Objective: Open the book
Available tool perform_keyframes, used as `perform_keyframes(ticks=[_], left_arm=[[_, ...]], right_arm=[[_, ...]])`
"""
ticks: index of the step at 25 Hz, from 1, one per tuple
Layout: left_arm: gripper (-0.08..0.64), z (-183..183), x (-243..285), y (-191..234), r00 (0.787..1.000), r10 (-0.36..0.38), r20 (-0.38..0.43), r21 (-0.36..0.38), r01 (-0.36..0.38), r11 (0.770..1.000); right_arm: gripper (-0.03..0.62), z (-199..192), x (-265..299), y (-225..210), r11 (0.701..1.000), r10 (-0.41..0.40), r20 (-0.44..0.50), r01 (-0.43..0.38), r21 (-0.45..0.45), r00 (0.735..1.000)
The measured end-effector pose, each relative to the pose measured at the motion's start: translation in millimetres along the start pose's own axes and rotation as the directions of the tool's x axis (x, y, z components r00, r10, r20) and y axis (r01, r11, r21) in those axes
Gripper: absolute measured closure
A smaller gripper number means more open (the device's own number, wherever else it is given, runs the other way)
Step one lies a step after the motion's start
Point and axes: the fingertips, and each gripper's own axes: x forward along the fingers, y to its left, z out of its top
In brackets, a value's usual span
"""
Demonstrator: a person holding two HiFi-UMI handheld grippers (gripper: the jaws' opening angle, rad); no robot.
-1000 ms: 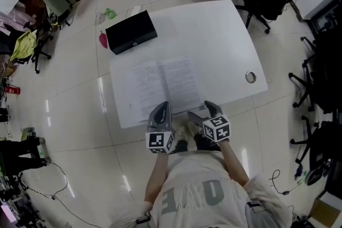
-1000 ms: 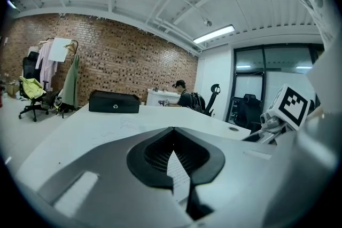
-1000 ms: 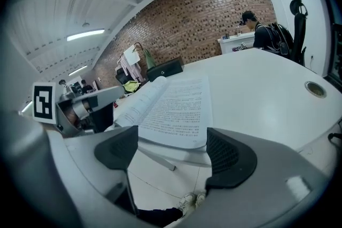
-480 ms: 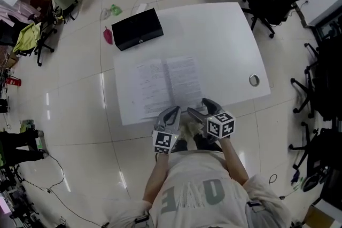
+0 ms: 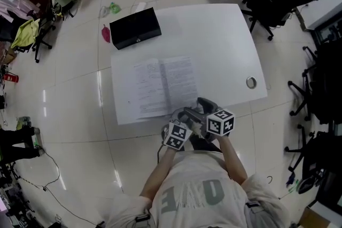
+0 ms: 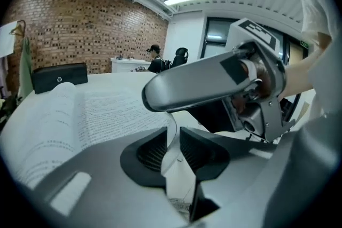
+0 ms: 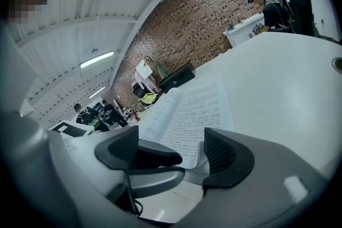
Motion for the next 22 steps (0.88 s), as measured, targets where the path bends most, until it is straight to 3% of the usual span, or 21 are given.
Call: perform_keyframes(ticks=[3,6,11,16,22], left_arm=[[0.415,4.8,9.6,2.2,0.999,0.044,-0.025,-0.002,-0.044,0.999],[0.393,7.0,17.1,6.9,0.996,0.073,-0.05,-0.001,-0.073,0.997],[0.448,16.0,23.6,14.2,0.991,0.12,-0.05,0.001,-0.12,0.993],[0.525,22.5,24.6,8.6,0.997,0.07,-0.012,-0.036,-0.071,0.997],[0.532,23.2,23.9,9.2,0.997,0.073,0.011,-0.061,-0.073,0.996]], right_arm=[[0.206,1.7,0.5,4.0,0.999,0.04,-0.014,-0.04,-0.001,0.999],[0.206,3.2,3.0,11.4,0.996,0.087,-0.028,-0.087,-0.016,0.996],[0.207,7.3,3.4,17.9,0.99,0.134,-0.037,-0.136,-0.04,0.99],[0.207,17.1,-0.3,19.0,0.987,0.15,-0.029,-0.152,-0.061,0.988],[0.207,25.6,-4.0,23.9,0.982,0.163,-0.02,-0.164,-0.092,0.986]])
